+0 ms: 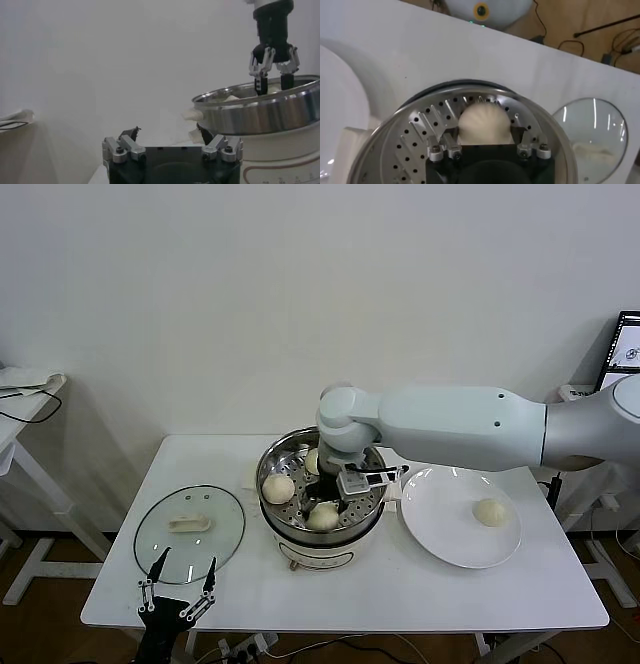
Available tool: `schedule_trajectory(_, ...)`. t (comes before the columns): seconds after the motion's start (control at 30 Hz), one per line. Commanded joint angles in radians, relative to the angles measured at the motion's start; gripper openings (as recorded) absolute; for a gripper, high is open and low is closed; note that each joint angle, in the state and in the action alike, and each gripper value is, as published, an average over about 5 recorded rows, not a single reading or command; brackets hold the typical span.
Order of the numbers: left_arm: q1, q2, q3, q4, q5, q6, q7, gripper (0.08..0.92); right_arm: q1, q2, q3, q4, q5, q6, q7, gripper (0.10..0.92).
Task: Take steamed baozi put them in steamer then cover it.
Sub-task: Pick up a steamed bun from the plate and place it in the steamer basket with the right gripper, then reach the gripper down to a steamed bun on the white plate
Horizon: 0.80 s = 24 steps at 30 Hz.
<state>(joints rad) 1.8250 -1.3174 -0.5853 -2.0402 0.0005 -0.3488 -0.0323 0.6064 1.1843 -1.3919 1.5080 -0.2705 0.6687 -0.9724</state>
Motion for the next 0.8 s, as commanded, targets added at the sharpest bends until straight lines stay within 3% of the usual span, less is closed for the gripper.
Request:
schedule_trajectory(0.03, 0.0, 0.0, -0.002, 0.001, -0.002, -0.002, 0.0, 0.823, -0.018, 0.01, 0.008, -0.003, -0.039, 0.008, 0.01, 0.786)
schedule_trajectory(0.3, -0.001, 0.002, -0.002, 0.006, -0.003, -0.003, 0.0, 0.823, 0.013, -0.073, 0.066, 0.0, -0.031, 0.011, 0.0, 0.822)
schedule_trajectory(0.43, -0.004, 0.004, 0.002, 0.004, -0.002, 0.0, 0.0, 0.823, 0.066, -0.193, 0.098, -0.011, 0.094, -0.014, -0.074, 0.823)
schedule_trajectory(0.53, -0.005, 0.006, 0.004, 0.005, -0.002, 0.002, 0.0, 0.823, 0.102, -0.304, 0.116, -0.044, 0.243, -0.116, -0.146, 0.823)
schedule_trajectory(0.67, -0.005, 0.007, 0.007, 0.005, 0.0, 0.004, 0.0, 0.823, 0.119, -0.448, 0.1, -0.171, 0.475, -0.395, -0.233, 0.823)
schedule_trajectory(0.8, -0.003, 0.007, 0.009, 0.003, 0.001, 0.004, 0.0, 0.823, 0.054, -0.514, 0.136, -0.367, 0.48, -0.566, -0.323, 0.823)
